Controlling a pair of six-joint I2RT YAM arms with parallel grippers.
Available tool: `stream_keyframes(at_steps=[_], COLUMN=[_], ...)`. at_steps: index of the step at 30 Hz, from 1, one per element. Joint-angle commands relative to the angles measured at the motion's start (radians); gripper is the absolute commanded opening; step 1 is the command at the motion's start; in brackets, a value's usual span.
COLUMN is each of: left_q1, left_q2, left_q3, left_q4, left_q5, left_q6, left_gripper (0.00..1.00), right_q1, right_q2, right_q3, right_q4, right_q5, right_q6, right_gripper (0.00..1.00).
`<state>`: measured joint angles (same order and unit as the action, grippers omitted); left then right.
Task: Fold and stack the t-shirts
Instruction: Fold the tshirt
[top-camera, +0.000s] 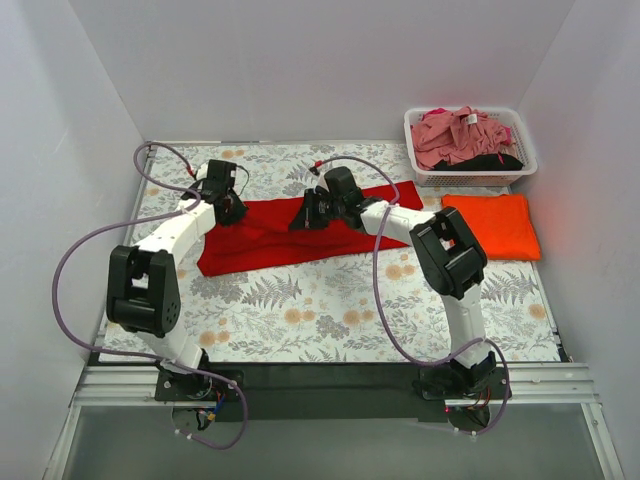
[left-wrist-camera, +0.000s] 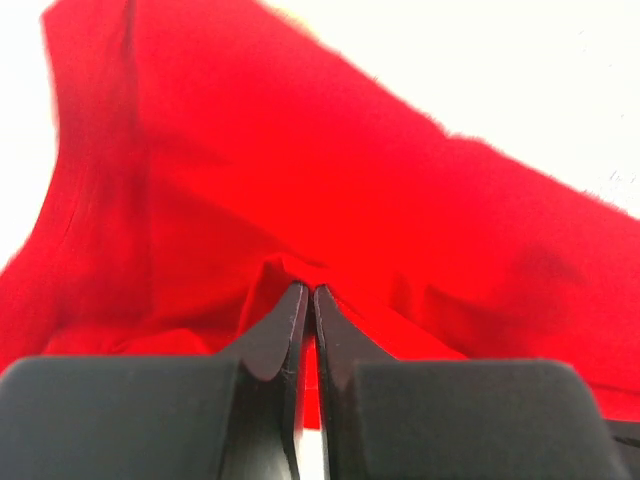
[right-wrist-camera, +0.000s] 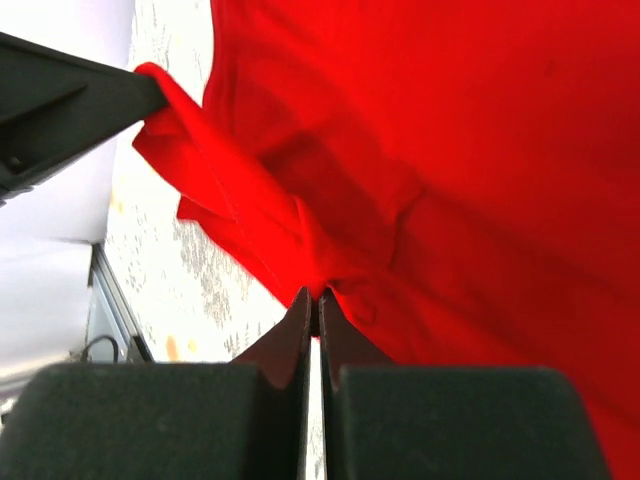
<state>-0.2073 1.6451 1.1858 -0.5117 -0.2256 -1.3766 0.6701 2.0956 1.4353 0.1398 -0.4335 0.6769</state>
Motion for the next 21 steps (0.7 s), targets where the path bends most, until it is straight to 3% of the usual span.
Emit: stream_keyframes(at_steps=[1,9,21], left_q1=[0.012,0.055,0.060], left_q2=[0.057,0.185,0.281], left_q3=[0.095,0.184,0.193], left_q4=[0.071,0.150,0.188], left_q5=[0.012,0.038,0.065], left_q6=[0.111,0.145,0.140], left_gripper=[0.00,0.00,0.00], right_q1=[-0.023,-0.069,-0.110], right_q2=[0.066,0.188,0.251], right_q3=[0.106,0.250,0.298], right_q4=[0.015,0.014,0.014], right_q5=[-0.051,-0.077,-0.093], right_q6=[0.023,0.036,0.018], right_gripper=[0.01,0.01,0.13])
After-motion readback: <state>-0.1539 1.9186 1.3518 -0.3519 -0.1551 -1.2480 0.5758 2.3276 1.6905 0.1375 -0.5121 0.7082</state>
